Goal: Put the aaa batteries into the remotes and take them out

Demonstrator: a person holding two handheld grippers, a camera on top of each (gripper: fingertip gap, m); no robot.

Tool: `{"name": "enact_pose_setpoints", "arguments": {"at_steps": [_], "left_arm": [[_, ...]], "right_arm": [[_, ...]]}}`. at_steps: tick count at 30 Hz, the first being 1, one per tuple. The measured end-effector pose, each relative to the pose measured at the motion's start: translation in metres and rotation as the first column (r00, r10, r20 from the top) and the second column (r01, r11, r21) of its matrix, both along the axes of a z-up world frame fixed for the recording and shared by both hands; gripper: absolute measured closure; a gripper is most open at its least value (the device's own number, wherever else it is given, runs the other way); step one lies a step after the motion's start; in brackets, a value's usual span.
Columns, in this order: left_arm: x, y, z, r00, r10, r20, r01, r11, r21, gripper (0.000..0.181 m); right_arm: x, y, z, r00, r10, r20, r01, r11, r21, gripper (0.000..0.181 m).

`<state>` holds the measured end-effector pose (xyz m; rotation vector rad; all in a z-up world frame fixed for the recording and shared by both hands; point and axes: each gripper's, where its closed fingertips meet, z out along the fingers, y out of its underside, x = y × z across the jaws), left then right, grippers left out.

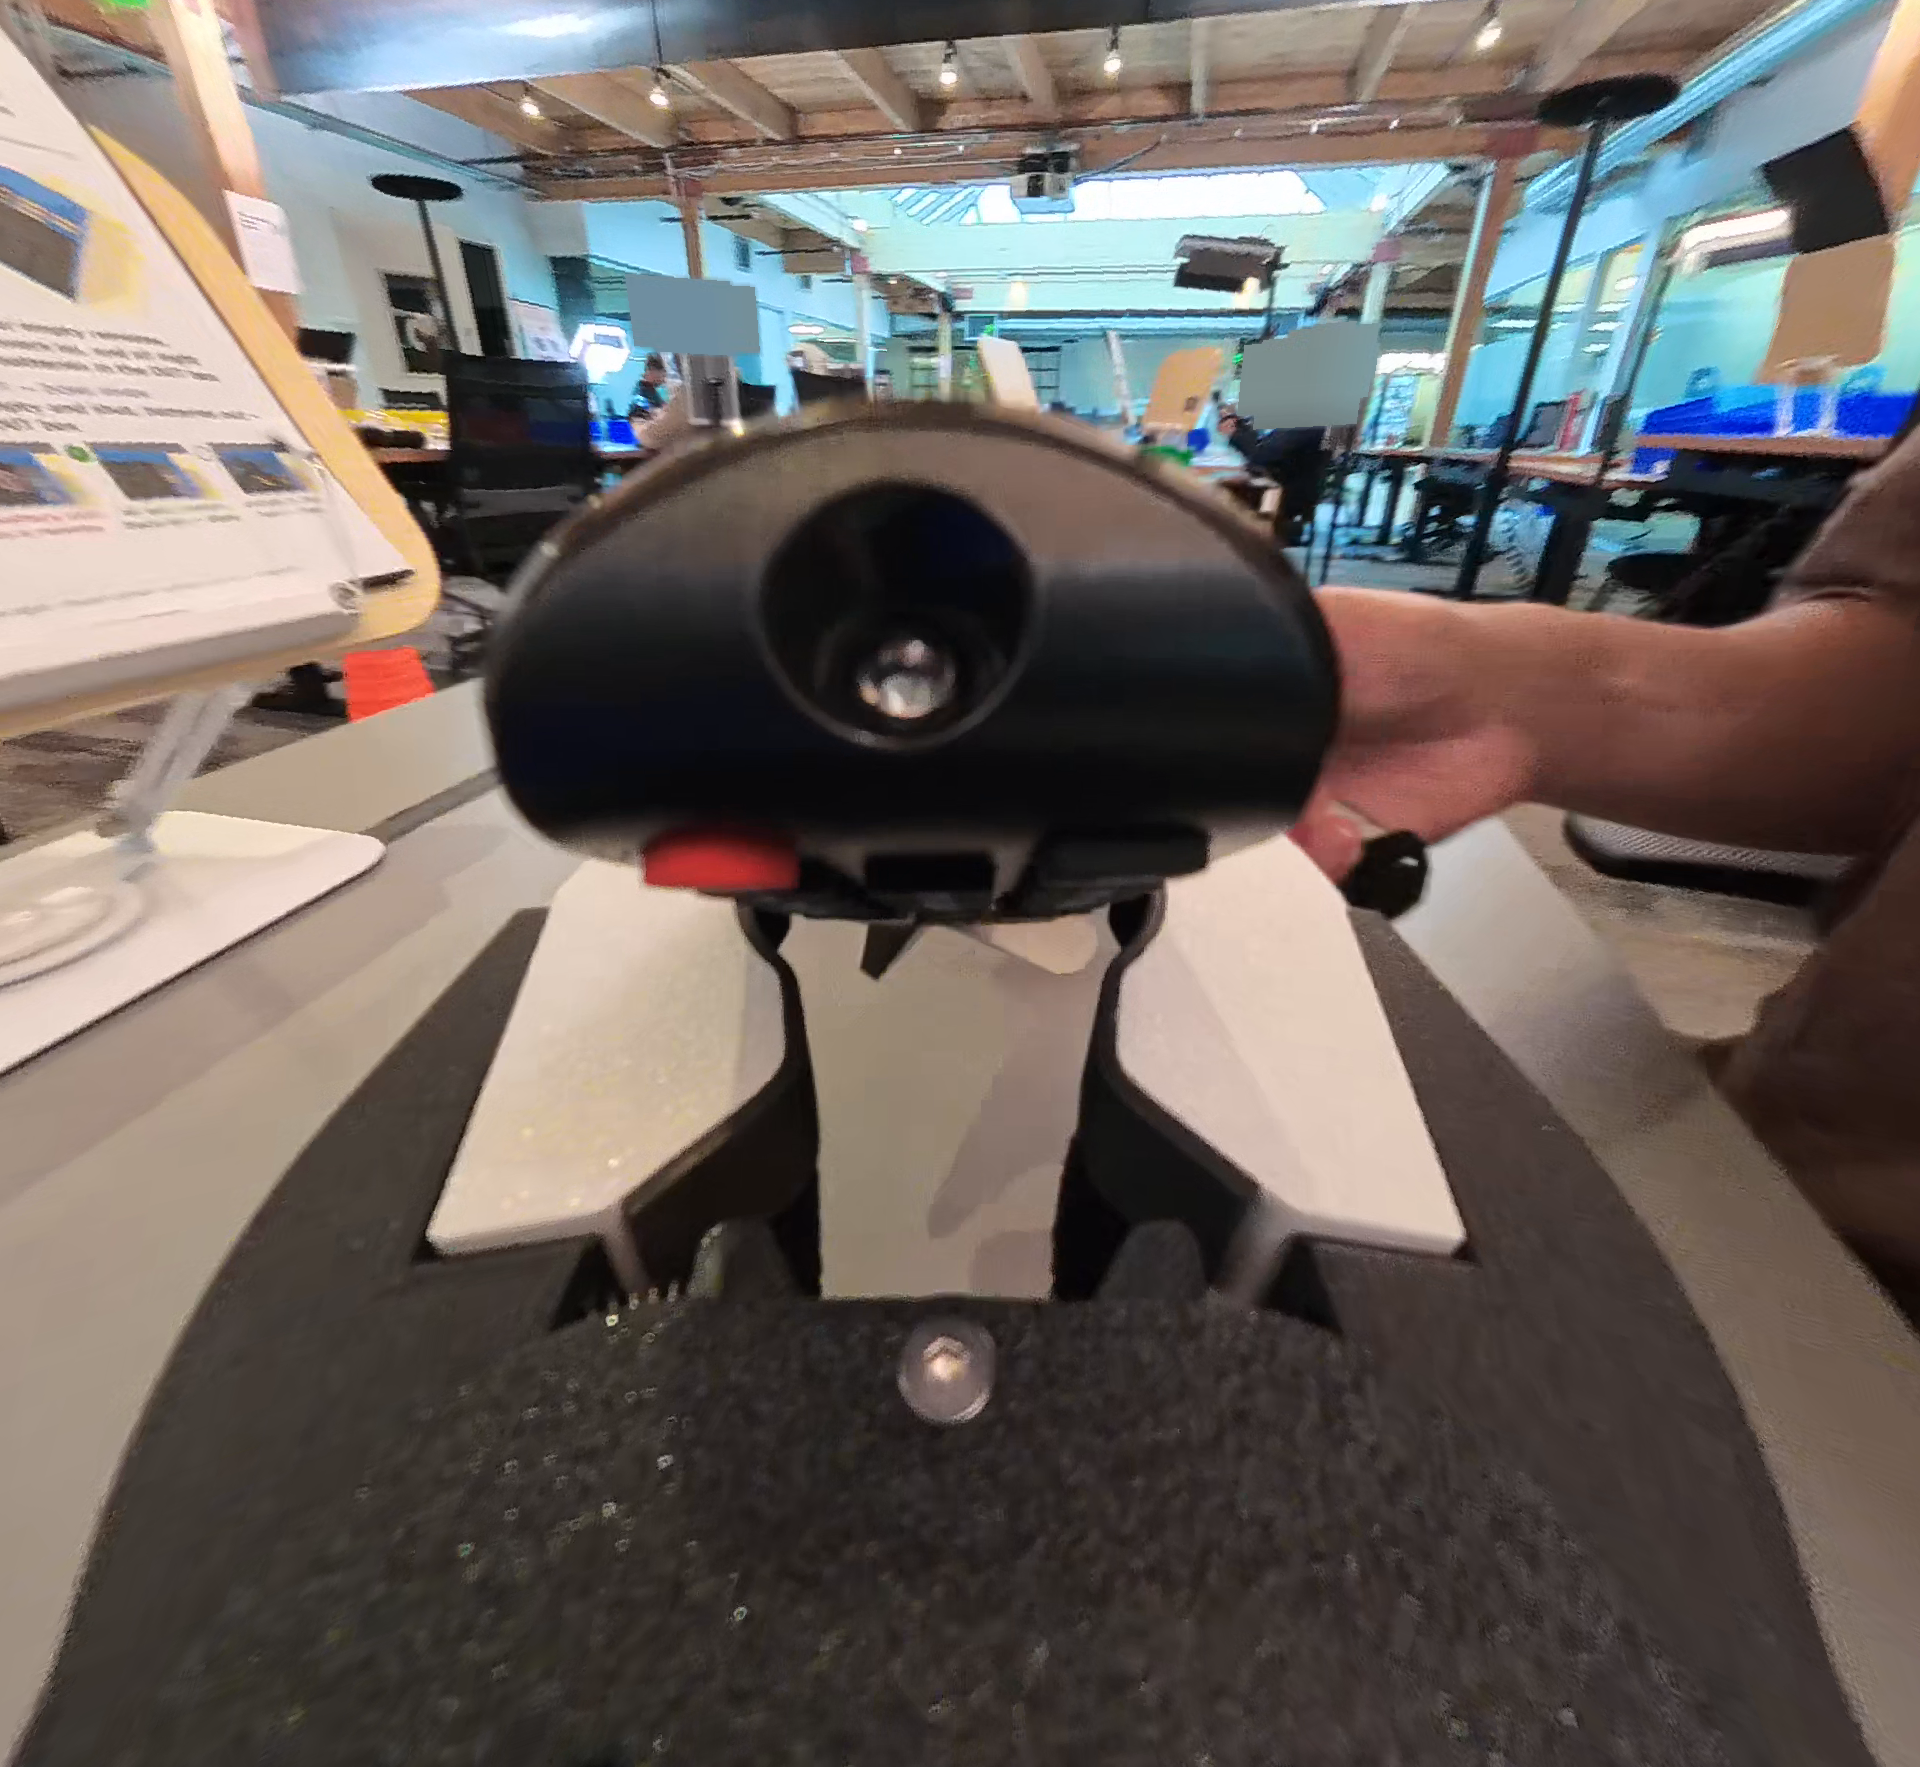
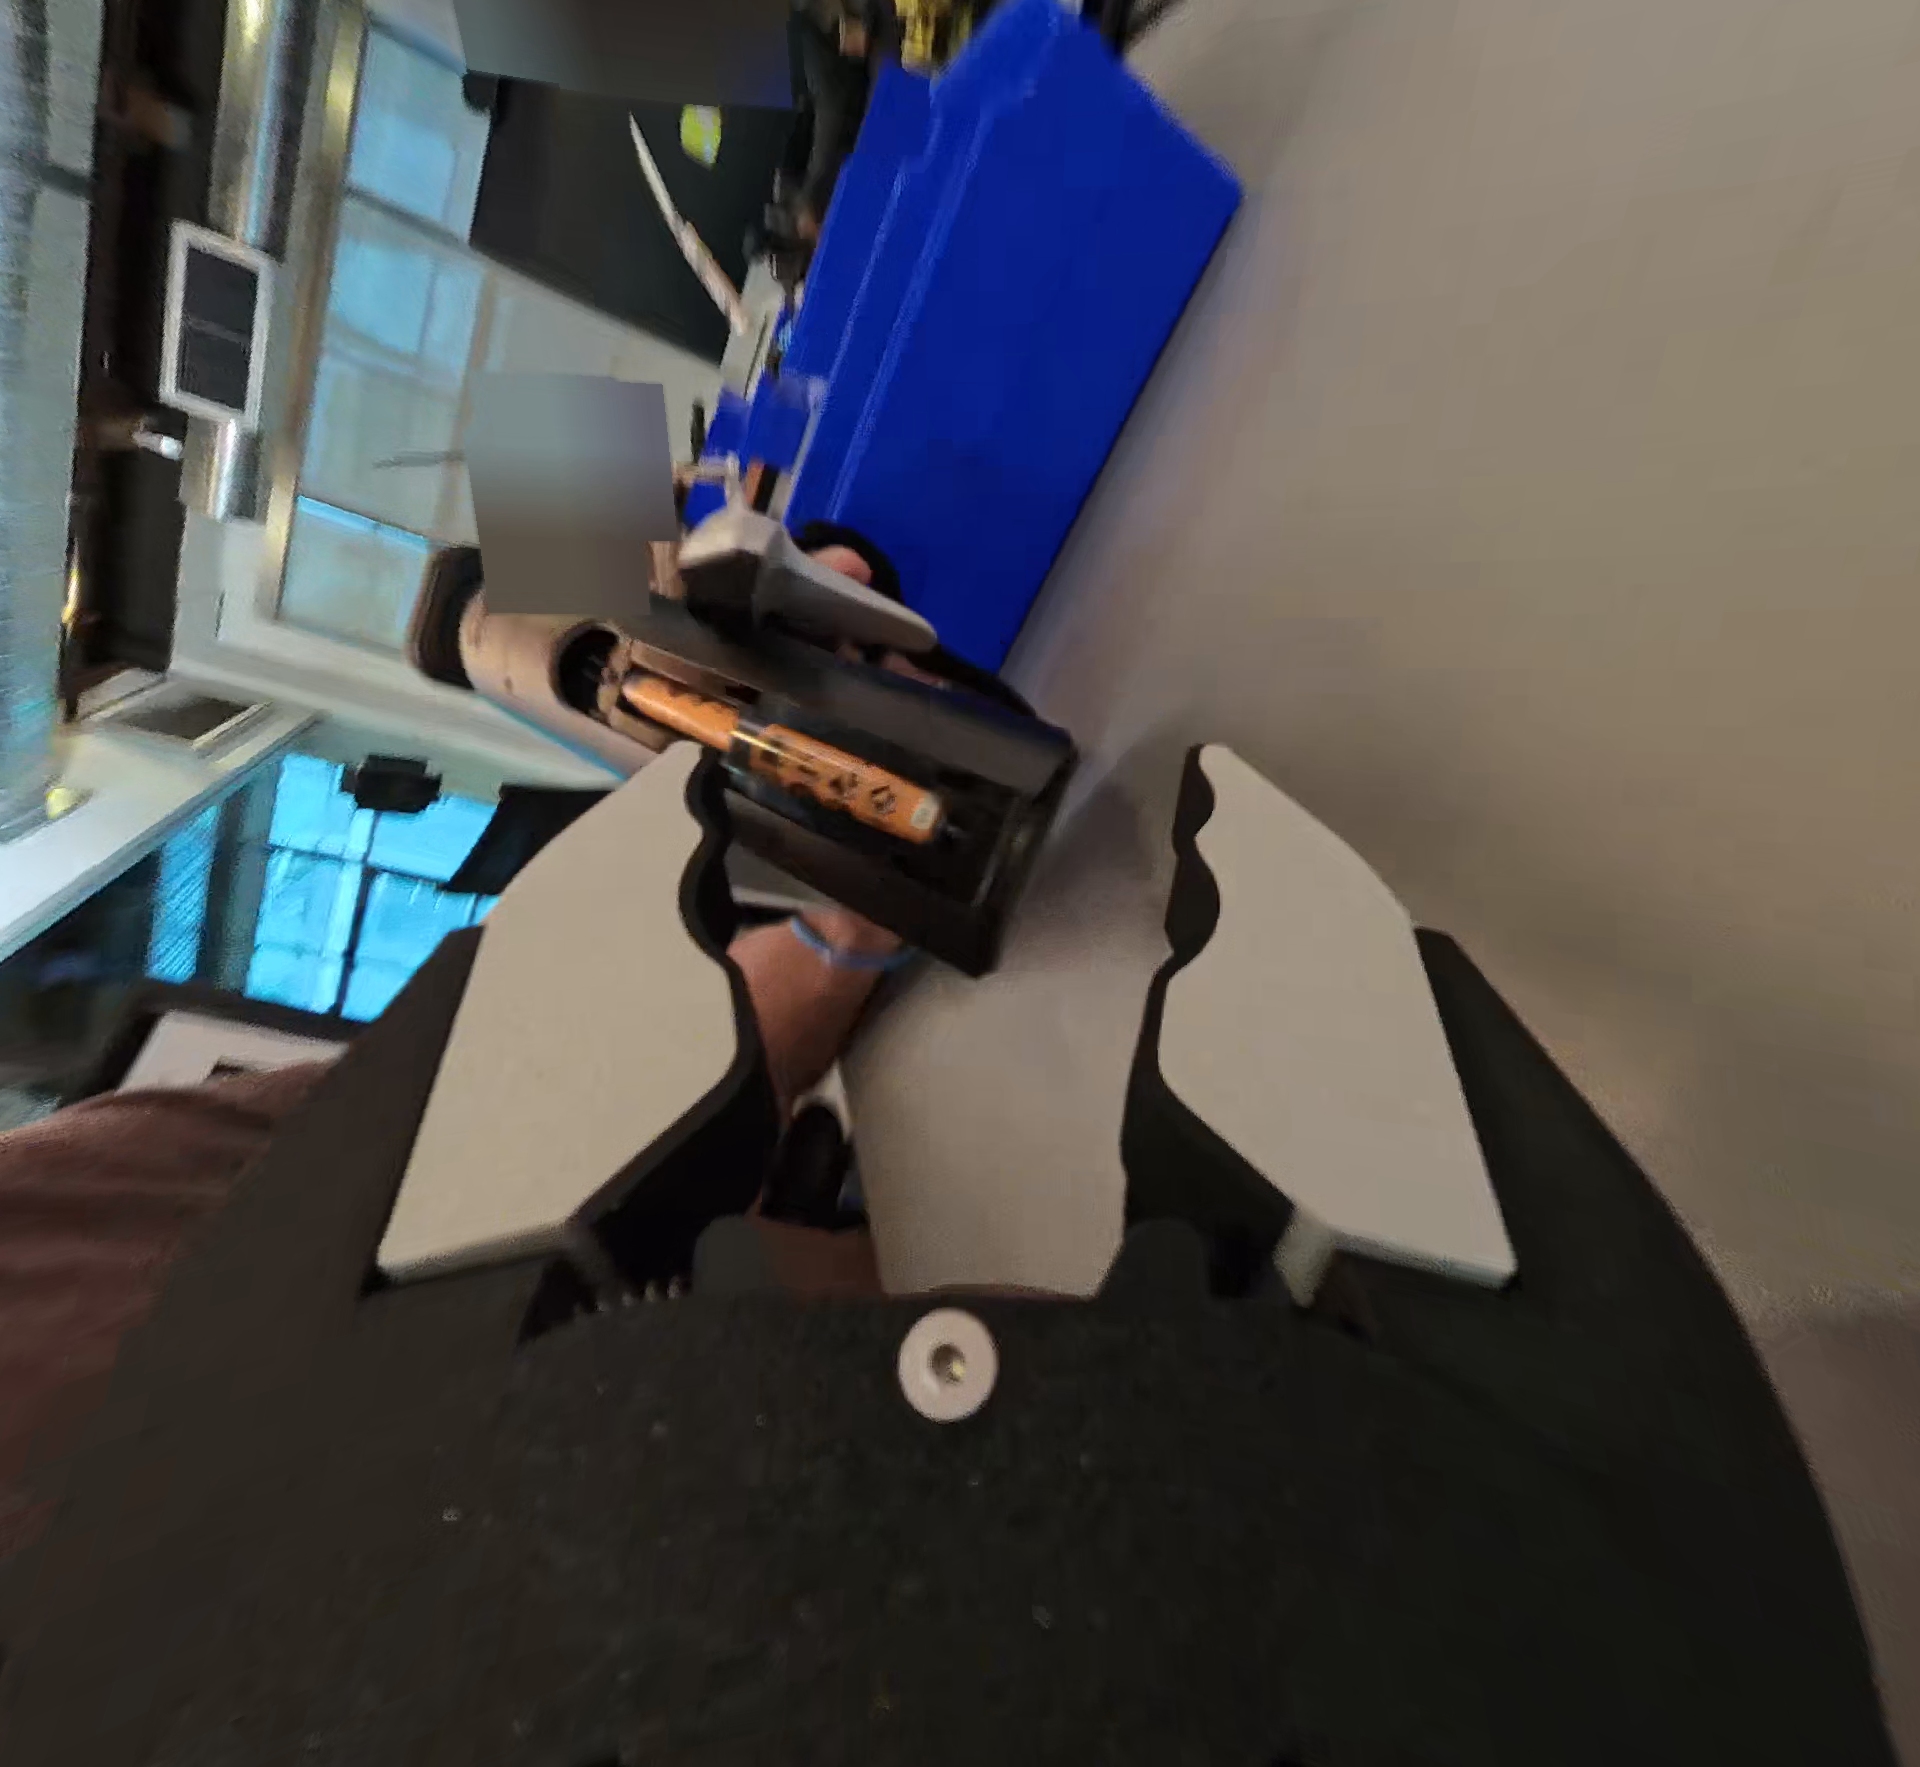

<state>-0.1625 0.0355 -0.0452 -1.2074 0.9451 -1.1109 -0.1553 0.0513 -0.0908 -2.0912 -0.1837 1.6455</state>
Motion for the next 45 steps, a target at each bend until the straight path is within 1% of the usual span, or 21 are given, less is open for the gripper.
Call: {"name": "enact_pose_setpoints", "arguments": {"at_steps": [1,2,4,6,7,9,10,12,16,18,22,27,29,34,37,41,44,45], "left_arm": [[0.001,0.000,0.000,1.000,0.021,-0.011,-0.021,1.000,0.021,0.121],[0.002,0.000,-0.001,0.999,0.040,-0.023,-0.039,0.998,0.043,0.121],[0.005,-0.002,-0.002,0.997,0.063,-0.040,-0.060,0.994,0.091,0.121],[0.005,-0.003,-0.002,0.997,0.071,-0.041,-0.066,0.992,0.107,0.121],[0.004,-0.003,-0.002,0.997,0.069,-0.037,-0.065,0.993,0.102,0.121],[0.004,-0.004,-0.002,0.998,0.057,-0.026,-0.054,0.994,0.098,0.122],[0.005,-0.004,-0.003,0.998,0.057,-0.030,-0.054,0.994,0.098,0.067],[0.006,-0.004,-0.004,0.998,0.057,-0.030,-0.054,0.994,0.095,0.080],[0.007,-0.003,-0.005,0.998,0.052,-0.030,-0.049,0.995,0.088,0.108],[0.008,-0.004,-0.005,0.998,0.049,-0.029,-0.046,0.995,0.086,0.122],[0.008,-0.004,-0.007,0.998,0.049,-0.033,-0.046,0.995,0.086,0.122],[0.009,-0.004,-0.008,0.998,0.050,-0.024,-0.048,0.995,0.084,0.122],[0.010,-0.005,-0.008,0.999,0.049,-0.020,-0.047,0.995,0.088,0.122],[0.010,-0.007,-0.007,0.999,0.044,-0.021,-0.042,0.993,0.110,0.122],[0.008,-0.006,-0.005,1.000,0.031,-0.002,-0.031,0.996,0.087,0.122],[0.010,-0.007,-0.005,0.999,0.033,-0.012,-0.032,0.995,0.098,0.122],[0.010,-0.009,-0.004,1.000,0.025,-0.009,-0.024,0.995,0.101,0.122],[0.011,-0.009,-0.005,0.999,0.028,-0.015,-0.026,0.994,0.105,0.121]], "right_arm": [[-0.002,0.002,0.006,0.998,-0.056,-0.021,0.057,0.998,0.040,0.101],[-0.006,0.000,0.009,0.996,-0.084,-0.035,0.085,0.995,0.054,0.100],[-0.008,0.002,0.015,0.985,-0.142,-0.095,0.147,0.988,0.044,0.097],[-0.006,0.003,0.018,0.979,-0.161,-0.125,0.167,0.985,0.040,0.100],[-0.005,0.003,0.019,0.976,-0.164,-0.141,0.171,0.984,0.040,0.103],[0.000,0.004,0.019,0.976,-0.175,-0.127,0.184,0.981,0.063,0.115],[0.003,0.004,0.019,0.978,-0.179,-0.110,0.189,0.978,0.089,0.119],[0.005,0.004,0.020,0.982,-0.173,-0.073,0.181,0.976,0.121,0.119],[0.003,0.002,0.017,0.988,-0.155,0.007,0.151,0.973,0.173,0.112],[0.002,0.001,0.013,0.987,-0.157,0.045,0.146,0.971,0.190,0.113],[0.002,0.001,0.010,0.984,-0.161,0.079,0.141,0.967,0.213,0.115],[0.007,0.001,0.012,0.970,-0.176,0.166,0.119,0.945,0.306,0.117],[0.008,0.000,0.013,0.969,-0.173,0.174,0.113,0.944,0.309,0.117],[0.008,0.000,0.014,0.970,-0.190,0.154,0.129,0.931,0.341,0.117],[0.006,-0.003,0.020,0.978,-0.175,0.109,0.131,0.935,0.330,0.112],[0.007,-0.005,0.023,0.984,-0.160,0.078,0.130,0.945,0.300,0.106],[0.011,-0.003,0.024,0.984,-0.170,0.045,0.152,0.951,0.270,0.120],[0.012,-0.003,0.023,0.985,-0.171,0.040,0.155,0.953,0.259,0.120]]}}
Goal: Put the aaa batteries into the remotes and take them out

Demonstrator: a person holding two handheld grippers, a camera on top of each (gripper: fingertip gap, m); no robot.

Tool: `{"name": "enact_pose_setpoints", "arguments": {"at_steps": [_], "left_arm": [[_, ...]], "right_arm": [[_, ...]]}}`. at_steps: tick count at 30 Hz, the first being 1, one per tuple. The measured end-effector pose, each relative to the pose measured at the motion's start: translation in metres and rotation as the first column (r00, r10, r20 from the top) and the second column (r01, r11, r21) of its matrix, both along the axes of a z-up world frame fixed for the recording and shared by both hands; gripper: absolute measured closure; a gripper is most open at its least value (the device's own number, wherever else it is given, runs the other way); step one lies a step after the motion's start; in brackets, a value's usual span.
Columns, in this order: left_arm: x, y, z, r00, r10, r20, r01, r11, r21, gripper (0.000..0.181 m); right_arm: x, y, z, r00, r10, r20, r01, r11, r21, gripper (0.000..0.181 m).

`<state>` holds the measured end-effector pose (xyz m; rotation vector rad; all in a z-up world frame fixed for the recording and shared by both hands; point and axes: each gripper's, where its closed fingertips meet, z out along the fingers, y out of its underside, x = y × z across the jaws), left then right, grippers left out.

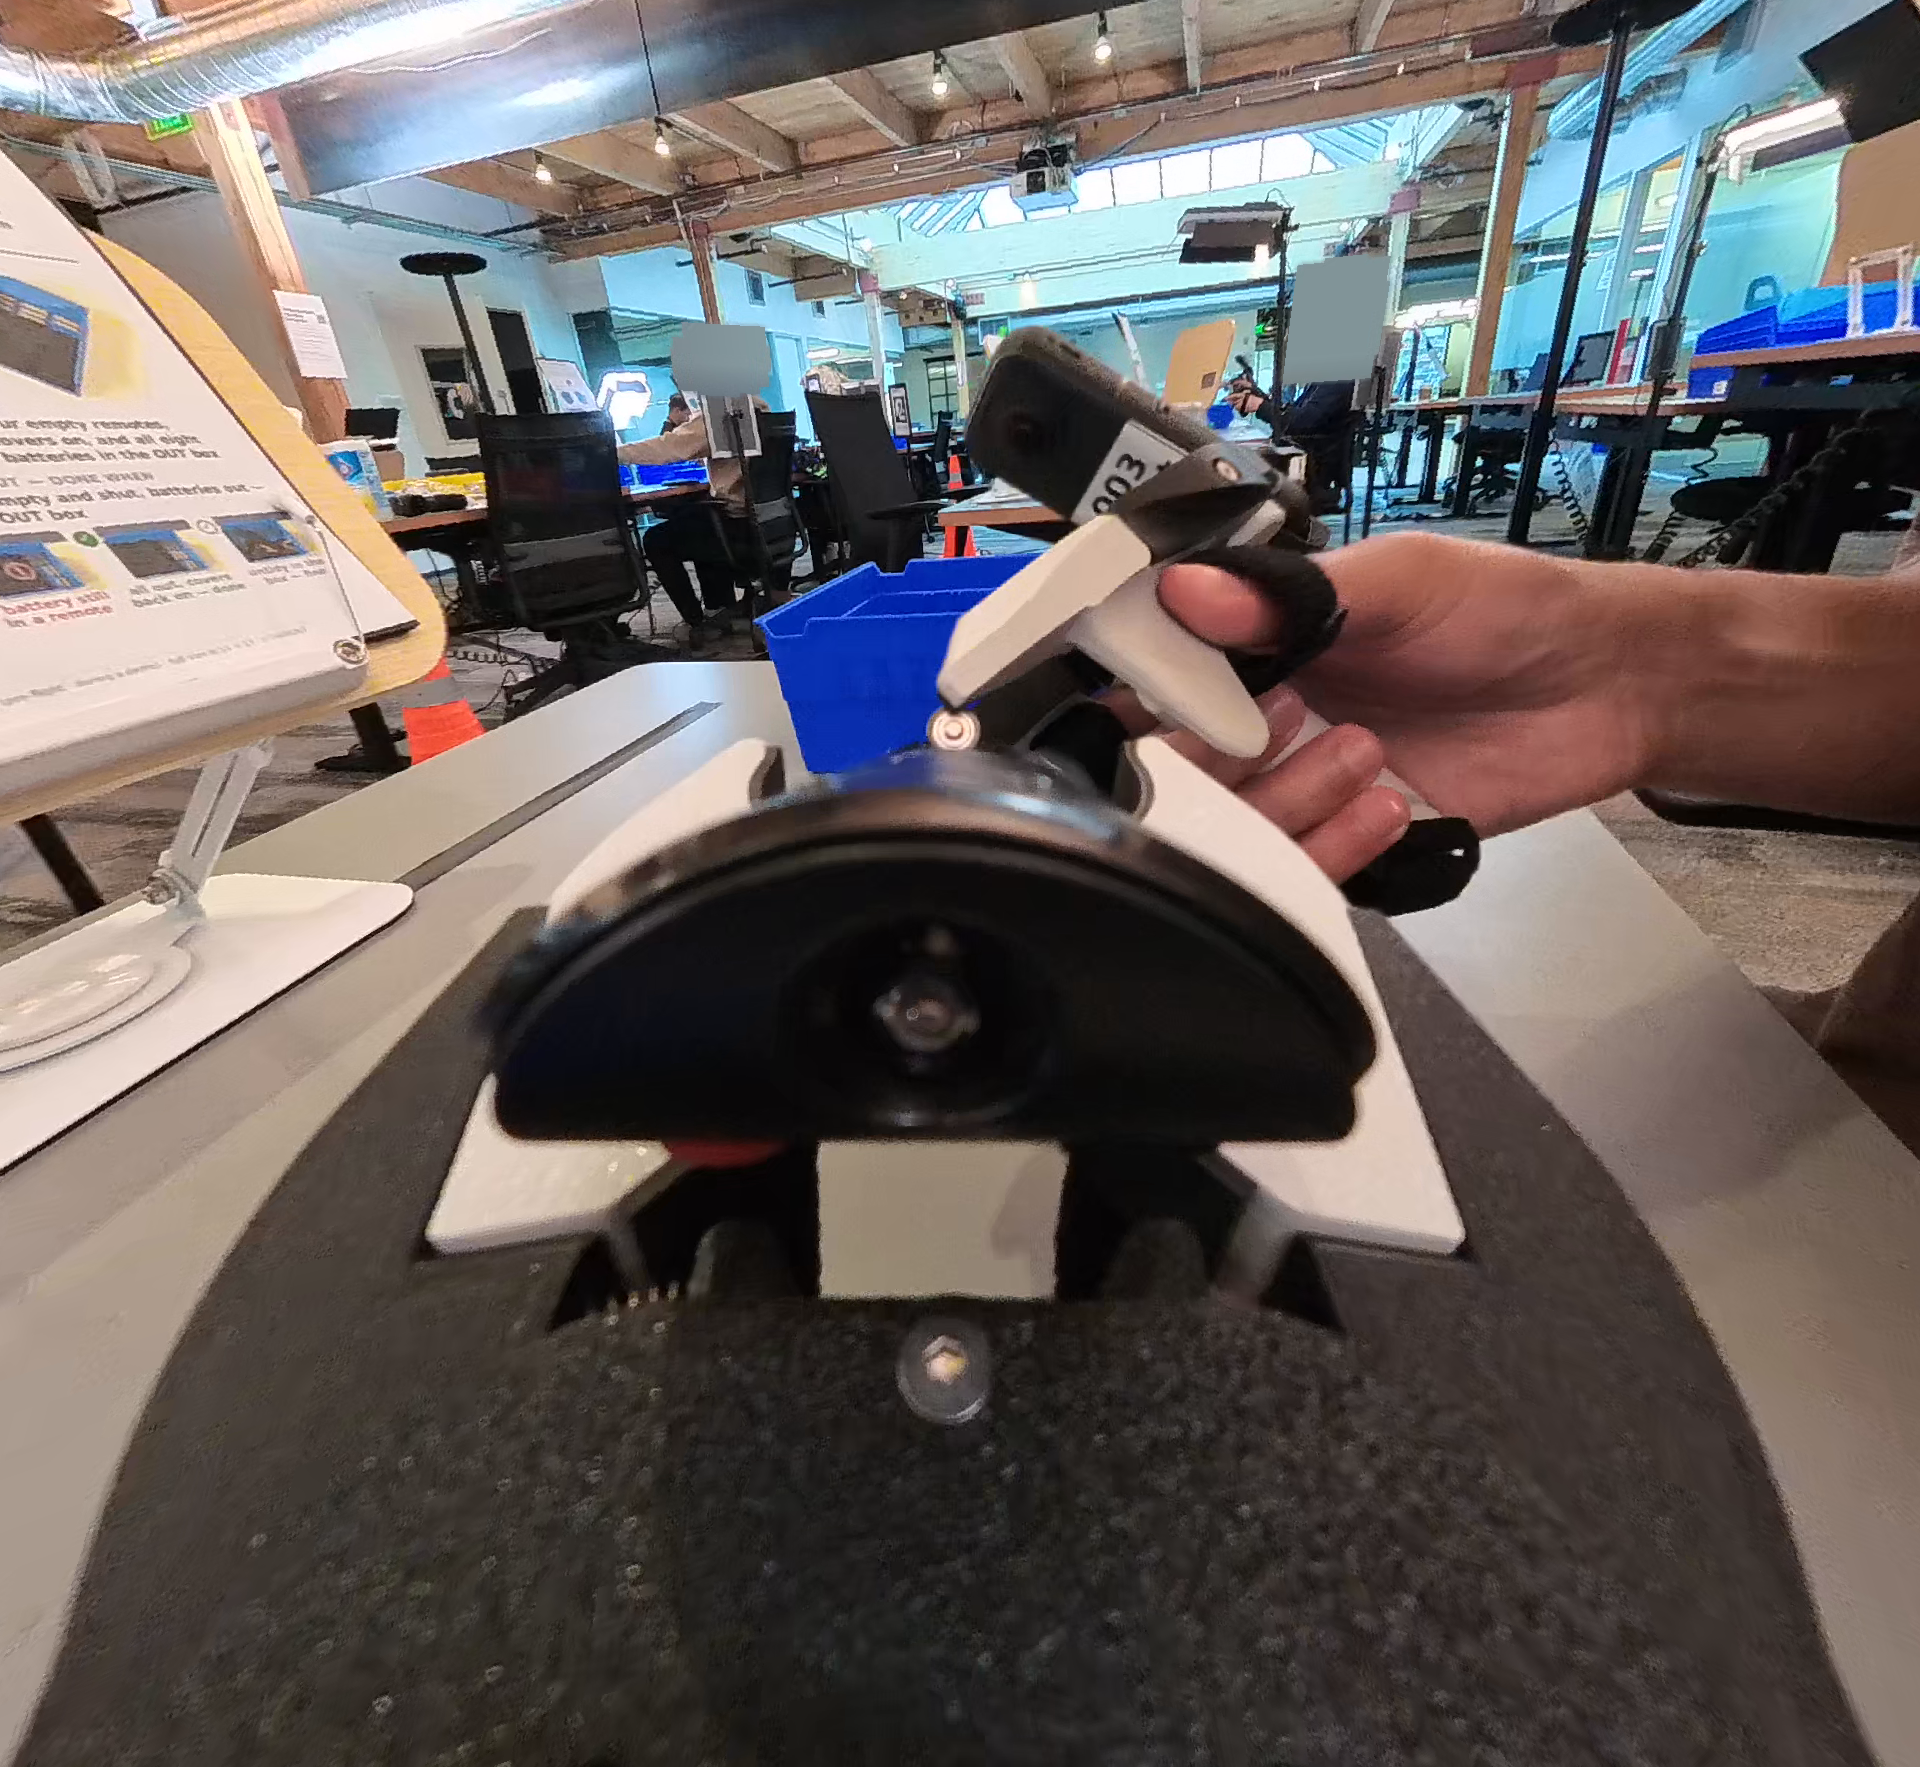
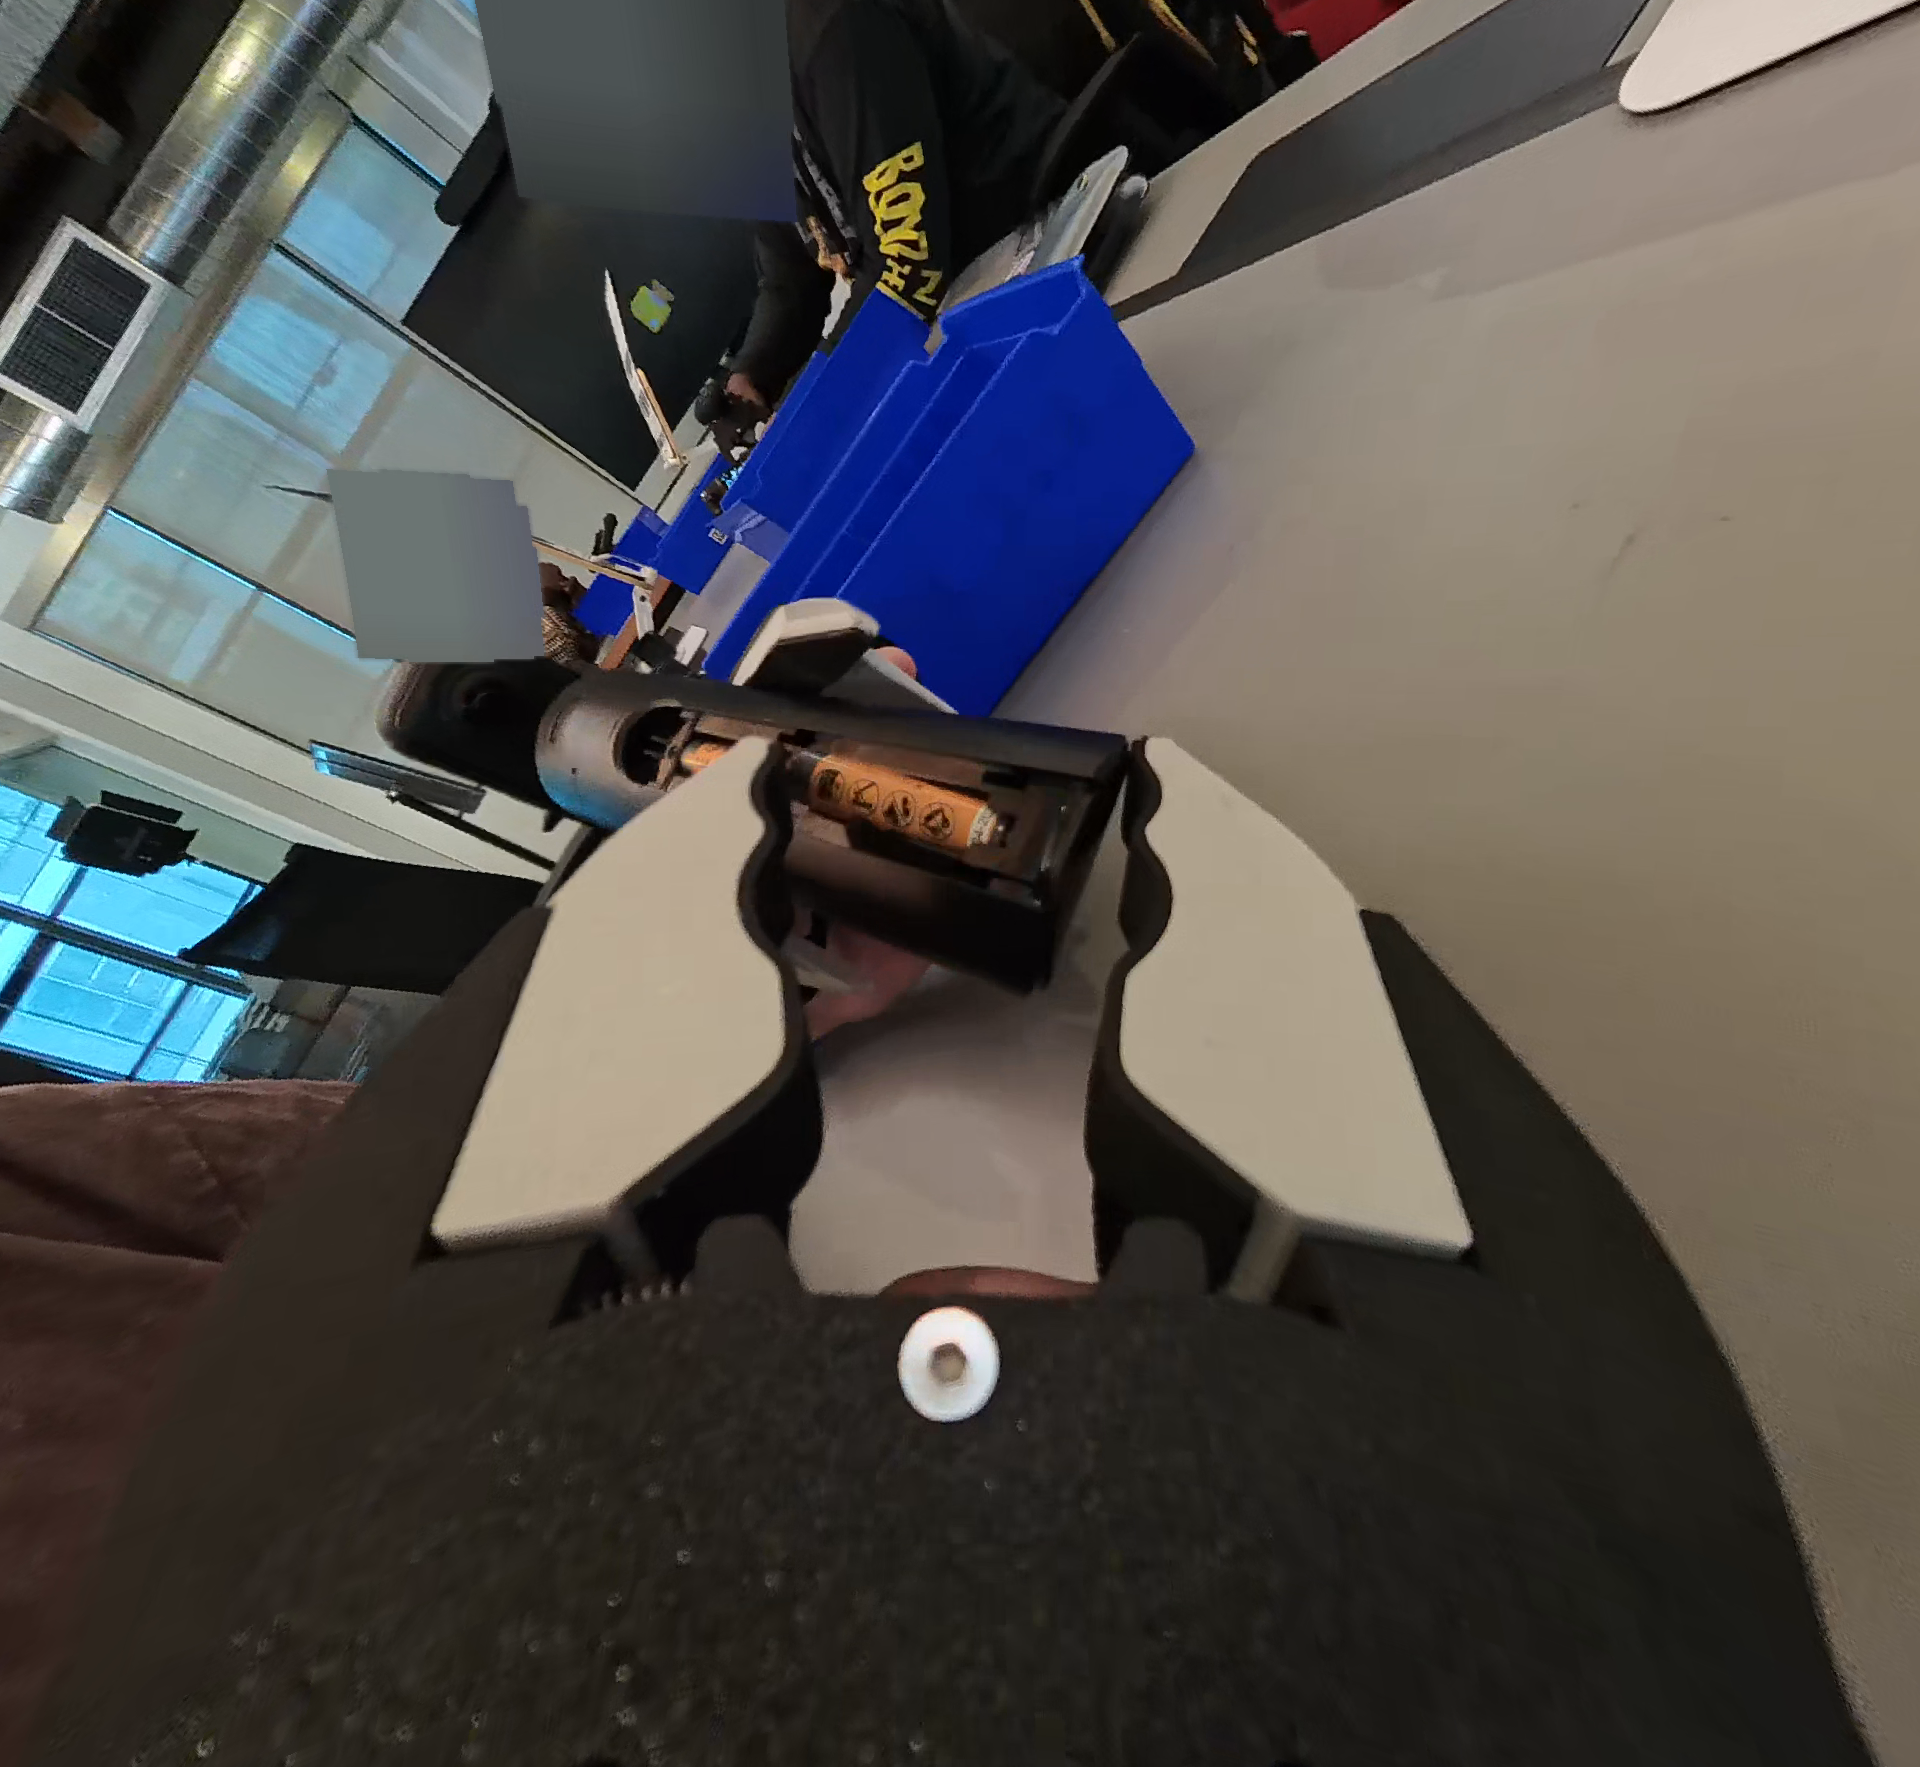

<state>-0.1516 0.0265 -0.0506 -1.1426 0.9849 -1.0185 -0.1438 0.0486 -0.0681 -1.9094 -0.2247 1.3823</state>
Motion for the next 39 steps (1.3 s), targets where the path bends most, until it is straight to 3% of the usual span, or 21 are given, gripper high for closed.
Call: {"name": "enact_pose_setpoints", "arguments": {"at_steps": [8,9,16,20,24,28,33,35,37,39], "left_arm": [[0.001,0.000,-0.002,1.000,0.002,0.004,-0.002,1.000,0.000,0.121],[0.002,0.001,-0.004,1.000,0.010,-0.011,-0.010,1.000,0.002,0.121],[0.001,0.000,-0.003,1.000,0.013,-0.006,-0.013,1.000,0.011,0.121],[-0.002,-0.001,0.003,1.000,-0.015,0.027,0.015,1.000,-0.008,0.121],[0.001,-0.002,0.000,1.000,-0.013,0.014,0.014,1.000,-0.005,0.121],[0.002,-0.003,-0.004,1.000,-0.009,0.000,0.009,1.000,0.003,0.121],[0.000,0.000,0.000,0.999,-0.027,0.023,0.028,0.998,-0.055,0.121],[-0.006,0.008,-0.002,1.000,-0.021,0.008,0.022,0.994,-0.109,0.122],[-0.015,0.015,-0.002,1.000,-0.001,0.022,0.004,0.991,-0.134,0.121],[-0.022,0.021,0.000,0.998,0.003,0.057,0.007,0.985,-0.174,0.121]], "right_arm": [[0.000,0.001,-0.003,0.997,0.003,0.075,-0.006,0.999,0.037,0.120],[0.000,0.000,-0.010,0.990,0.005,0.140,-0.010,0.999,0.042,0.121],[0.000,0.003,-0.007,0.993,-0.009,0.116,0.004,0.999,0.045,0.124],[0.001,0.000,0.004,1.000,0.013,-0.003,-0.013,1.000,0.008,0.131],[0.002,-0.001,0.001,1.000,0.004,0.026,-0.004,1.000,0.019,0.123],[0.004,0.000,-0.007,0.992,-0.009,0.127,0.001,0.998,0.062,0.132],[0.005,0.001,-0.004,0.995,0.047,0.085,-0.051,0.998,0.046,0.132],[0.034,0.012,0.005,0.997,0.034,0.075,-0.039,0.998,0.058,0.131],[0.087,0.029,-0.008,0.958,-0.021,0.287,0.013,0.999,0.031,0.128],[0.145,0.041,-0.034,0.793,-0.067,0.606,0.085,0.996,0.000,0.130]]}}
